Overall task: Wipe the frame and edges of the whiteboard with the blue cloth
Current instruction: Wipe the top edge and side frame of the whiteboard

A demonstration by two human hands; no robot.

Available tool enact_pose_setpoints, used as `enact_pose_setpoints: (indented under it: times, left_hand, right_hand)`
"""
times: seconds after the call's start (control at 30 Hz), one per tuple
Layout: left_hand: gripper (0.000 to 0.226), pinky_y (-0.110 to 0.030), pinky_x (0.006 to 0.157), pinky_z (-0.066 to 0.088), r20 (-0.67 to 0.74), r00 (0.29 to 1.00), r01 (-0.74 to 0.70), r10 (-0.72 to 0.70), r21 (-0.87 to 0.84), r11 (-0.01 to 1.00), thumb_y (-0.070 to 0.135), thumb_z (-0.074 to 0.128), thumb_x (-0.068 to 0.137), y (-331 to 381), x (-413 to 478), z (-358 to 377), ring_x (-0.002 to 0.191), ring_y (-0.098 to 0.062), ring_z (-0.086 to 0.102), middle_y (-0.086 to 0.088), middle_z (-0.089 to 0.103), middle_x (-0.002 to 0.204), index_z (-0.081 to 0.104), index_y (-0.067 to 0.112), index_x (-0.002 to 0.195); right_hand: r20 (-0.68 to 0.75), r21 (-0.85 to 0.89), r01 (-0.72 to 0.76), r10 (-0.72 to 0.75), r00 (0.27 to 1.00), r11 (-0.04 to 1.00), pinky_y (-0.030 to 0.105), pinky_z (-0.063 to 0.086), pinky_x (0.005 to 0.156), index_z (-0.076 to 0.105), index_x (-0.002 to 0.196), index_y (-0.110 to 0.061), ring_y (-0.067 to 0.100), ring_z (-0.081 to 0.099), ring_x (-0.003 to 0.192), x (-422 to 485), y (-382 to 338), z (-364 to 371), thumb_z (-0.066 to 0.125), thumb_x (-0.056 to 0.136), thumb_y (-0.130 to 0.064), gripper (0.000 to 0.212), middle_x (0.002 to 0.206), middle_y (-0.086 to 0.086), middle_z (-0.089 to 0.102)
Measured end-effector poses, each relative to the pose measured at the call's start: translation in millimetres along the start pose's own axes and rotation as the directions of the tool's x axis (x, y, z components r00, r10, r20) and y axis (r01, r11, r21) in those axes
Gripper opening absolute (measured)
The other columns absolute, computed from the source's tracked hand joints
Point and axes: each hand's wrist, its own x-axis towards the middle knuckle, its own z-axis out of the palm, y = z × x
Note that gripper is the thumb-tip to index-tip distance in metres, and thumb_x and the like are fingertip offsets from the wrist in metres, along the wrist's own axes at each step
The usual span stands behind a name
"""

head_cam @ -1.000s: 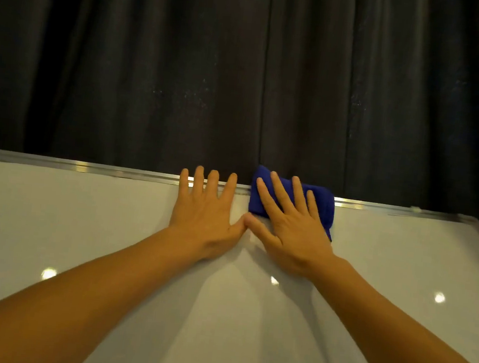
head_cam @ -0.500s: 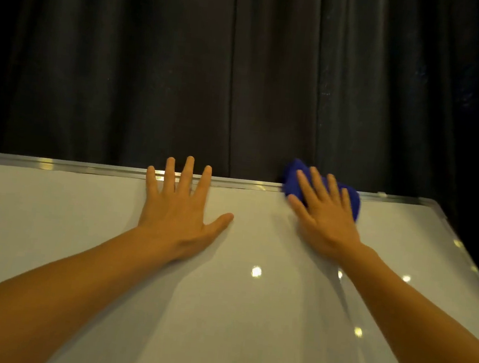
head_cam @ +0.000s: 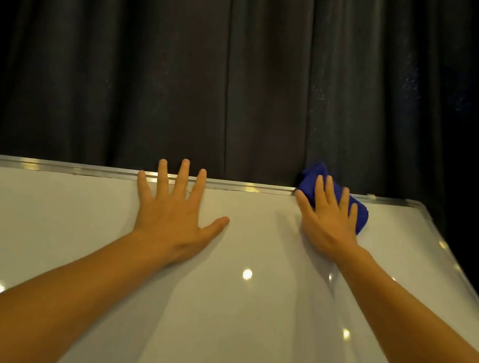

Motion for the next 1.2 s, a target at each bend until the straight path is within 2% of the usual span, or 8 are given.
enact_pose_setpoints:
  times: [0.23,0.37,0.43,0.67,0.8,0.87,1.03,1.2]
  left_hand:
    - [0.101,-0.066,0.114,-0.007,-0.013,1.000,0.024,-0.024,-0.006,1.000,0.088,-0.001,0.068,0.8,1.7,4.7,0.144,-0.041,-0.023,-0.007,-0.023,0.161,-0.020,0.030,0.149]
    - [0.101,-0.068,0.113,-0.007,-0.014,1.000,0.007,-0.007,-0.026,1.000,0.089,-0.003,0.068,4.3,1.0,5.1,0.144,-0.042,-0.023,-0.007,-0.023,0.160,-0.020,0.031,0.149]
    - [0.100,-0.071,0.110,-0.009,-0.018,1.000,-0.015,0.014,-0.037,0.999,0.089,-0.002,0.068,16.2,2.4,5.0,0.143,-0.043,-0.024,-0.007,-0.024,0.160,-0.020,0.034,0.149]
    - [0.099,-0.072,0.109,-0.008,0.019,0.999,-0.050,0.050,-0.006,0.999,0.091,-0.003,0.064,75.0,11.1,9.2,0.143,-0.044,-0.023,-0.006,-0.025,0.160,-0.023,0.039,0.147]
    - [0.100,-0.072,0.108,-0.006,0.015,0.999,-0.033,0.033,-0.011,0.999,0.091,-0.009,0.063,105.5,13.1,10.0,0.144,-0.044,-0.020,-0.006,-0.023,0.161,-0.022,0.039,0.148]
    - [0.101,-0.072,0.108,-0.004,0.019,1.000,0.020,-0.019,-0.017,1.000,0.090,-0.007,0.064,134.2,18.1,11.7,0.144,-0.044,-0.020,-0.007,-0.021,0.161,-0.020,0.038,0.149]
    - [0.102,-0.073,0.109,-0.005,0.046,0.999,0.001,0.000,-0.014,1.000,0.089,-0.009,0.061,232.2,23.6,25.2,0.144,-0.045,-0.020,-0.007,-0.022,0.161,-0.023,0.037,0.147]
    - [0.104,-0.073,0.108,-0.009,0.062,0.998,0.007,-0.007,-0.001,1.000,0.090,-0.019,0.053,288.7,23.7,45.4,0.142,-0.047,-0.023,-0.008,-0.028,0.159,-0.041,0.029,0.134]
  right_hand:
    - [0.029,0.017,0.497,-0.498,0.867,0.867,0.041,-0.017,0.115,-0.007,0.149,-0.044,0.013,-0.020,0.145,-29.0,-71.7,26.4,0.000,0.085,-0.077,0.073,0.159,-0.020,-0.011]
    - [0.003,-0.073,0.055,-0.055,0.998,0.996,0.056,-0.012,0.116,-0.006,0.150,-0.045,0.028,-0.017,0.147,3.1,4.7,-0.9,0.006,0.086,-0.076,0.072,0.162,-0.009,-0.014]
    - [0.014,-0.045,-0.109,0.110,0.994,0.993,0.060,-0.010,0.115,-0.004,0.151,-0.043,0.033,-0.016,0.147,7.8,12.8,-2.9,0.006,0.086,-0.076,0.074,0.163,-0.005,-0.013]
    - [0.045,-0.004,0.413,-0.413,0.910,0.911,0.043,-0.015,0.113,0.000,0.140,-0.065,0.008,-0.020,0.142,-1.0,34.1,2.1,-0.001,0.083,-0.081,0.059,0.156,-0.028,-0.009]
    - [-0.037,-0.062,0.012,-0.014,0.999,0.998,0.052,-0.008,0.117,0.004,0.147,-0.054,0.026,-0.010,0.149,24.9,126.1,-30.5,0.011,0.090,-0.073,0.061,0.163,-0.011,-0.004]
    - [-0.044,-0.023,-0.012,0.011,0.999,1.000,0.053,-0.009,0.116,0.006,0.150,-0.048,0.027,-0.010,0.149,27.2,131.1,-27.2,0.011,0.091,-0.071,0.063,0.163,-0.010,-0.003]
    - [0.022,-0.073,0.581,-0.581,0.814,0.811,0.041,-0.013,0.116,0.000,0.147,-0.054,0.017,-0.012,0.148,14.7,144.8,-10.6,0.009,0.092,-0.073,0.059,0.160,-0.021,-0.005]
    - [0.004,-0.071,0.130,-0.130,0.992,0.989,0.052,-0.016,0.116,-0.003,0.150,-0.049,0.029,-0.019,0.147,54.3,220.9,-35.0,0.010,0.087,-0.077,0.070,0.162,-0.009,-0.012]
